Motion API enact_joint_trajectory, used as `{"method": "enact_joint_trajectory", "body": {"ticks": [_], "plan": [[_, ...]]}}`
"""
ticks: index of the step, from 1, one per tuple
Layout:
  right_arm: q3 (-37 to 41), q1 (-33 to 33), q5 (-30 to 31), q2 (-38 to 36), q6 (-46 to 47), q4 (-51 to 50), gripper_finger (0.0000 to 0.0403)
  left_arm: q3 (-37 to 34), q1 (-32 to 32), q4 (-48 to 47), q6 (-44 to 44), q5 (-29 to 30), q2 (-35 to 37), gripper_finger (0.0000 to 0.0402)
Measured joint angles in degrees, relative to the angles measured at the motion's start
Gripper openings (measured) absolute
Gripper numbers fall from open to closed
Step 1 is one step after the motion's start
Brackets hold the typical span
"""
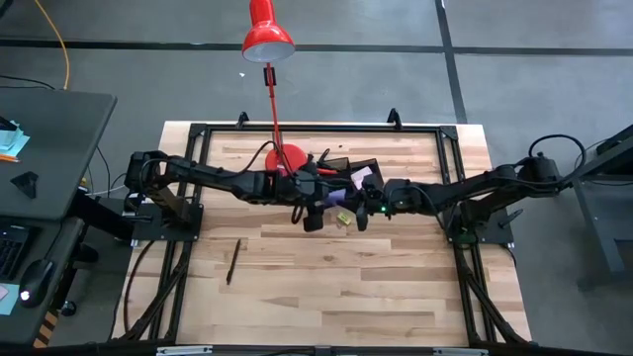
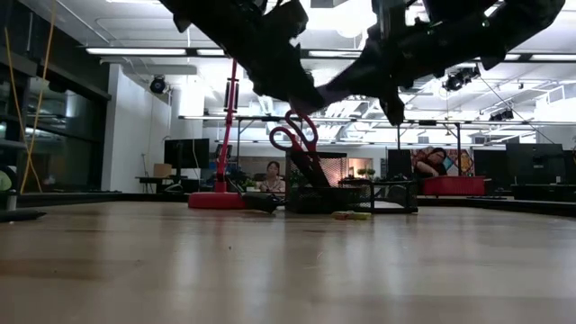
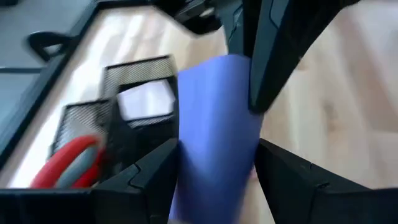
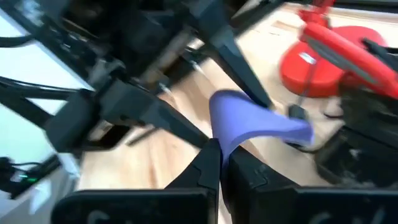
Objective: Pick and place office supplies into organizer
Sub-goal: Put the blue sticky notes into the black desk organizer
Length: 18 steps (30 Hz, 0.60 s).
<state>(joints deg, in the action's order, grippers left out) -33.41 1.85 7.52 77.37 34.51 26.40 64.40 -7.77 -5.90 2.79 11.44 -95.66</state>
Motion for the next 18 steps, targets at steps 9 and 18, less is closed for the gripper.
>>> {"method": "enact_joint_trajectory", "body": {"ticks": [9,18], "plan": [[0.15,-0.35,5.0,-2.56,-0.03,-13.57,0.0001,0.09,0.29,-3.49,1.51,6.29,1.83,0.0195],[0.04,-6.93,2.17,-19.27,2.52,-32.61,0.0001,-0.8,2.25,-6.21,1.13,-2.27,2.97,0.0195]]}}
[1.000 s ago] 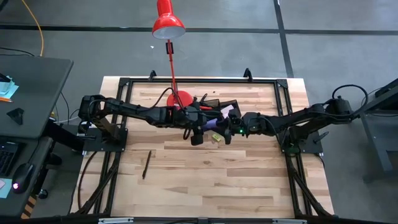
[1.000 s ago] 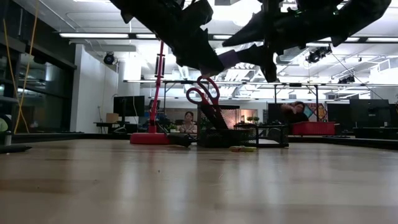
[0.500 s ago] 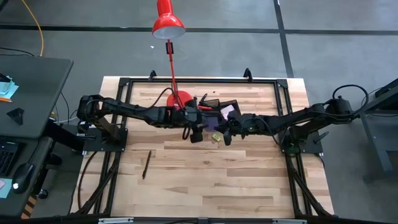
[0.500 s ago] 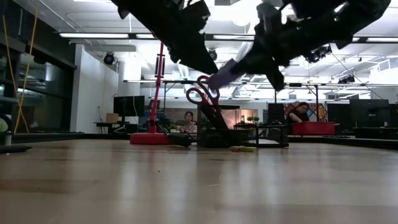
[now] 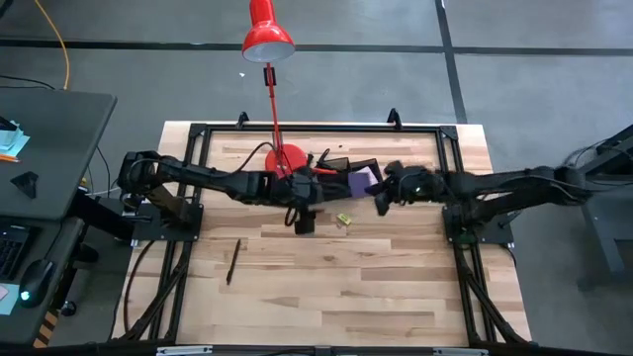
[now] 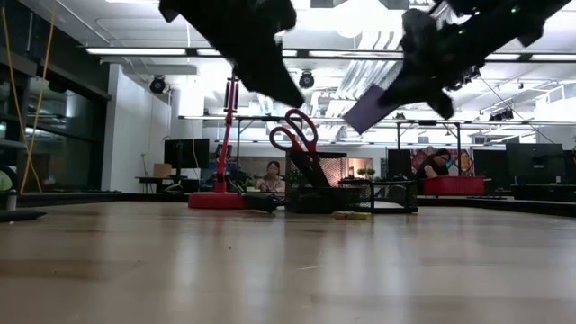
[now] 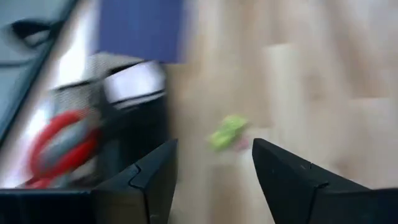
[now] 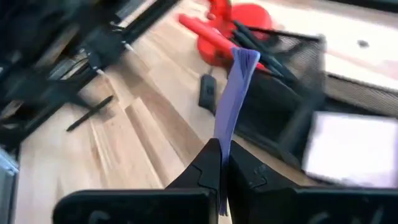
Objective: Pick and place office supplies into organizer
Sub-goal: Put the blue sticky notes into the black desk organizer
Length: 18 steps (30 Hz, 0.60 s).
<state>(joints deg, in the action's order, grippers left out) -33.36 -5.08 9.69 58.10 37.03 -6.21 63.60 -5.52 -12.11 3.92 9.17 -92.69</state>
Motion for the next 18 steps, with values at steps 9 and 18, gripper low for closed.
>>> {"method": "enact_joint_trajectory", "body": {"ticks": [9,18], "plan": [[0.0,-13.65,-12.31,-5.08,-2.06,-8.64,0.0,-8.63,1.0,24.15,-1.05,-27.64,1.39,0.0195],[0.02,-25.39,-21.97,-0.52,-6.65,-10.9,0.0,-17.94,-1.35,40.83,-6.05,-33.55,1.65,0.0195]]}}
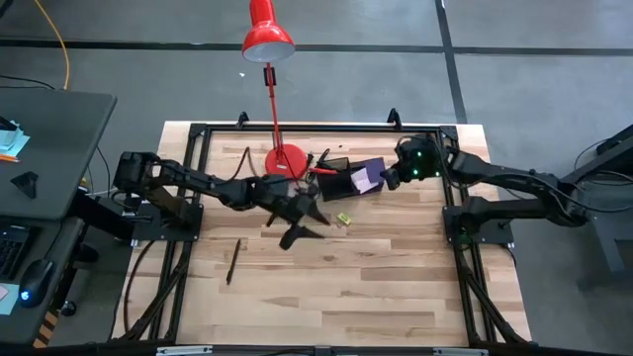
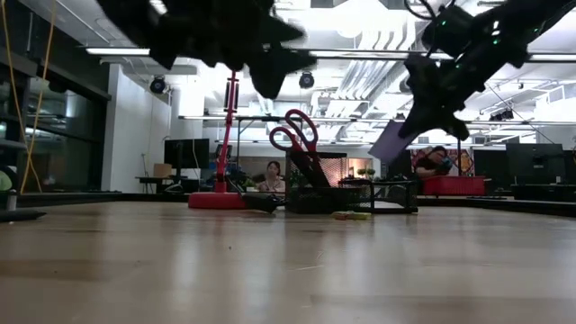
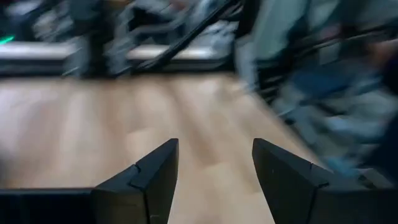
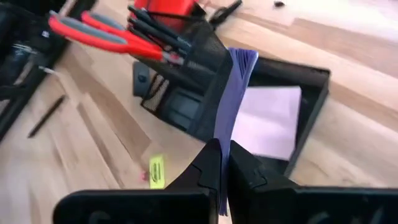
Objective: Pick and place office supplies into organizer
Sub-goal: Put the blue sticky notes into the black desk organizer
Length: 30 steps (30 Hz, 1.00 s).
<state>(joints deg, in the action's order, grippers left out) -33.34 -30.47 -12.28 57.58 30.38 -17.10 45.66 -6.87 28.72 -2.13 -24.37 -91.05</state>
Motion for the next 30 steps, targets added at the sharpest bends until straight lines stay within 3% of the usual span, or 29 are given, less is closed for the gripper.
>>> {"method": "enact_joint_trajectory", "body": {"ticks": [3,7,16,30], "plan": [[0.0,-2.44,-4.86,1.87,-0.45,1.22,0.0,-4.99,-0.27,13.39,-2.55,-6.37,0.02,0.0195],[0.0,-4.24,-7.35,5.12,-0.48,1.95,0.0,-9.55,-0.33,24.59,-3.48,-6.14,0.09,0.0195],[-0.08,-4.65,-10.88,13.69,0.88,8.53,0.0,-11.03,-0.79,22.4,-2.75,-3.35,0.39,0.0195],[-10.42,-4.32,-10.38,27.17,-0.57,3.6,0.0,-11.03,-0.61,20.51,-4.17,-7.49,0.39,0.0195]]}}
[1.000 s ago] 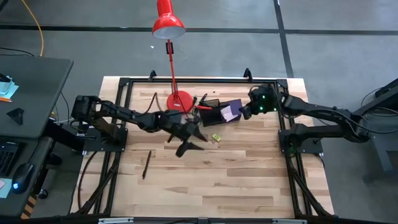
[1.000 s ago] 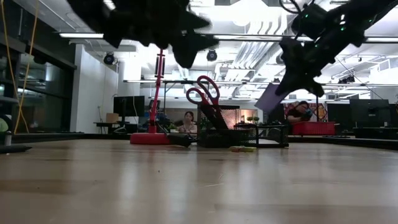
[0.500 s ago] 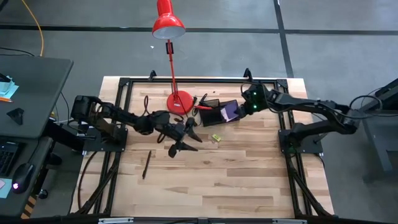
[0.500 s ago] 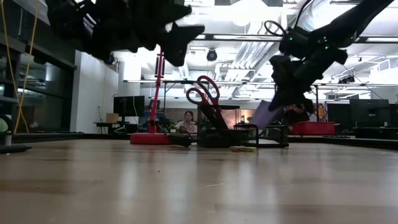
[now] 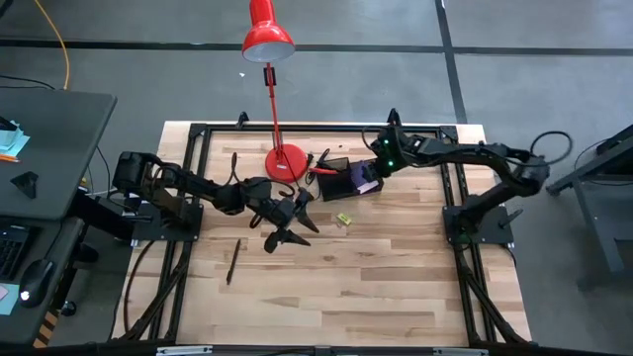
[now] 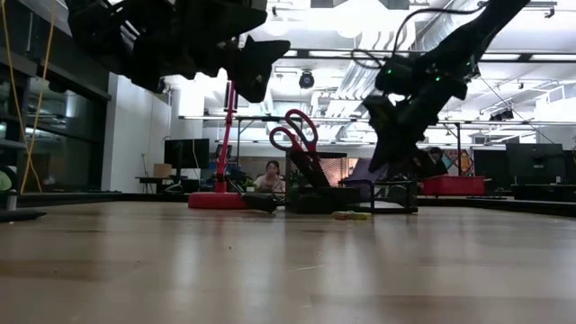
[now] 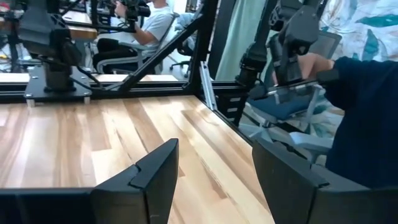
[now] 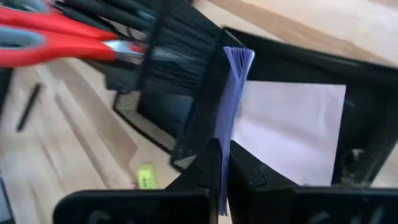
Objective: Pick and place office supplies into organizer
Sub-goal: Put the blue sticky notes into the black desk organizer, then put the black pen into the black desk organizer
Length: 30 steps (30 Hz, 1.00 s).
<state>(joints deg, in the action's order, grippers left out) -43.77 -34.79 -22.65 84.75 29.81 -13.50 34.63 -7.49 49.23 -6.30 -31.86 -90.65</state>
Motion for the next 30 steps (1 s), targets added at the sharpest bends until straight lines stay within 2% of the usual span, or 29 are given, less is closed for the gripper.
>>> {"method": "enact_joint_trajectory", "body": {"ticks": [5,8,11,23,26,30], "plan": [[-1.62,0.09,1.11,4.13,-0.29,-0.36,0.0002,0.0,0.0,0.02,-0.08,-0.61,0.0,0.0195],[-2.82,0.69,3.45,5.45,-0.38,-1.93,0.0018,0.0,0.0,-0.09,-0.11,-1.35,0.0,0.0195],[-4.07,1.19,6.02,6.04,-2.49,-4.32,0.0052,0.0,-0.01,-0.46,-0.1,-1.77,0.0,0.0195],[-13.72,5.47,18.39,5.93,-7.78,-15.05,0.0234,0.01,-0.01,-2.08,0.04,-1.71,-0.04,0.0195],[-16.92,7.03,20.97,5.91,-9.59,-18.32,0.0258,0.02,-0.01,-3.24,0.04,-1.51,-0.04,0.0195],[-19.75,10.25,26.9,5.88,-11.21,-22.68,0.0269,-0.1,-0.02,-4.69,-0.3,0.12,-0.06,0.0195]]}}
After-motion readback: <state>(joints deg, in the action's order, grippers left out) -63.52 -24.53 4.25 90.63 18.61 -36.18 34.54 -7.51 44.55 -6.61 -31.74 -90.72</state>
